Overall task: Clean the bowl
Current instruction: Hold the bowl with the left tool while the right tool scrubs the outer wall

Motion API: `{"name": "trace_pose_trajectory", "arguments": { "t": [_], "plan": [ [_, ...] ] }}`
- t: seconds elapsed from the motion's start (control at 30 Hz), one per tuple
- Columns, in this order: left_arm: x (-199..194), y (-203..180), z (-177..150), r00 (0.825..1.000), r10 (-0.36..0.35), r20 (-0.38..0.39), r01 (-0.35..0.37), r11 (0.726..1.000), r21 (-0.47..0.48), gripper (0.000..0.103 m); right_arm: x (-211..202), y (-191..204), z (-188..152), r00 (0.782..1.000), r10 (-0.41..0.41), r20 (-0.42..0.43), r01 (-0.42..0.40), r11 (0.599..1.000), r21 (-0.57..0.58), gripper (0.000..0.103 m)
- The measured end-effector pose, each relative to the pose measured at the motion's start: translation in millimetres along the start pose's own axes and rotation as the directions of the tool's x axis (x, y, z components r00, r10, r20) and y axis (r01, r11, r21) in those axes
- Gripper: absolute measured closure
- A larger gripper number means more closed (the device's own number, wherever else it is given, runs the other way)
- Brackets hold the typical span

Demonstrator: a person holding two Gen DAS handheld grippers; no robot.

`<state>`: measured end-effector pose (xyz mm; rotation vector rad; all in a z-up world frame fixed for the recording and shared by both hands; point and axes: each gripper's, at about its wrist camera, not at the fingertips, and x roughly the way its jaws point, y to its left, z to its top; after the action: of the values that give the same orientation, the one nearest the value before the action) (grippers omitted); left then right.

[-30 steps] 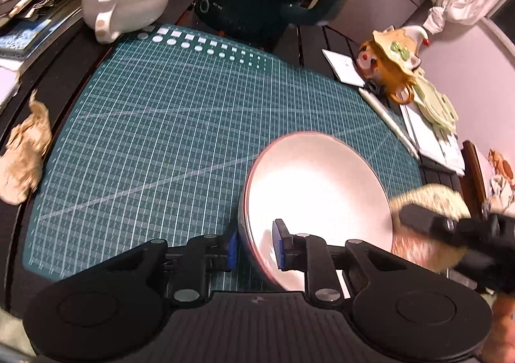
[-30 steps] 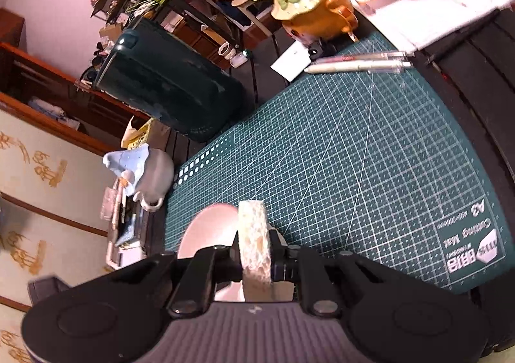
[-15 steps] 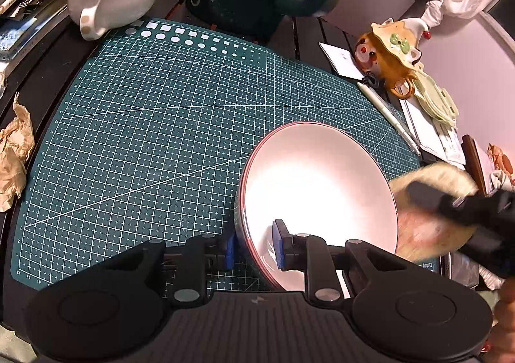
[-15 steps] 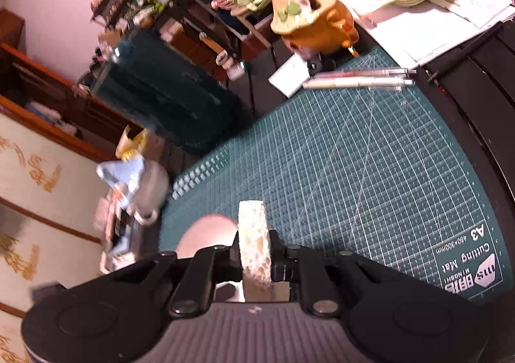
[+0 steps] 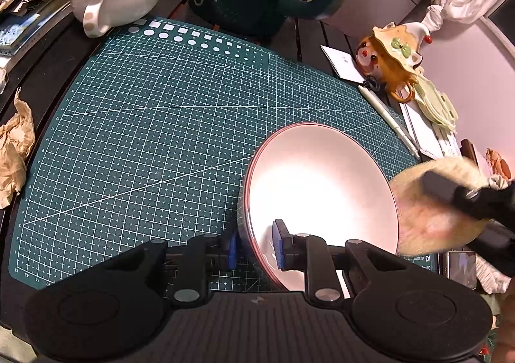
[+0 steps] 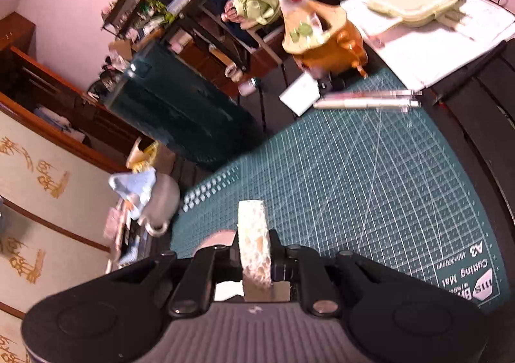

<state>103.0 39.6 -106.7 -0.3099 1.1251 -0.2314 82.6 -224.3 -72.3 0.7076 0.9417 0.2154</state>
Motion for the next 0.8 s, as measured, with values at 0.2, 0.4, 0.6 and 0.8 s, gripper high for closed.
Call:
{"name": "trace_pose_trajectory", "arguments": {
  "t": [0.2, 0.4, 0.6, 0.8],
  "plan": [
    [-0.7, 3.4, -1.1, 1.000, -0.008, 0.000, 0.008, 1.000, -0.012, 0.082, -16.2, 2.6, 7.5, 0.998, 0.036, 0.052, -0.036, 0.999, 0.004, 0.091],
    [-0.8, 8.8, -1.3, 1.000, -0.008, 0.000, 0.008, 1.000, -0.012, 0.082, -0.4, -5.8, 3.4, 1.000, 0.008, -0.009, -0.008, 0.999, 0.041, 0.091],
    [-1.1, 6.7, -1.6, 1.000, -0.007, 0.000, 0.007, 1.000, -0.008, 0.082, -19.2, 4.5, 9.2, 0.997, 0.049, 0.067, -0.049, 0.999, 0.002, 0.091],
    [-1.6, 8.1, -1.3, 1.000, -0.006, 0.001, 0.006, 1.000, -0.010, 0.082, -5.4, -3.4, 6.0, 0.999, 0.031, 0.007, -0.032, 0.998, 0.047, 0.091]
  ]
}}
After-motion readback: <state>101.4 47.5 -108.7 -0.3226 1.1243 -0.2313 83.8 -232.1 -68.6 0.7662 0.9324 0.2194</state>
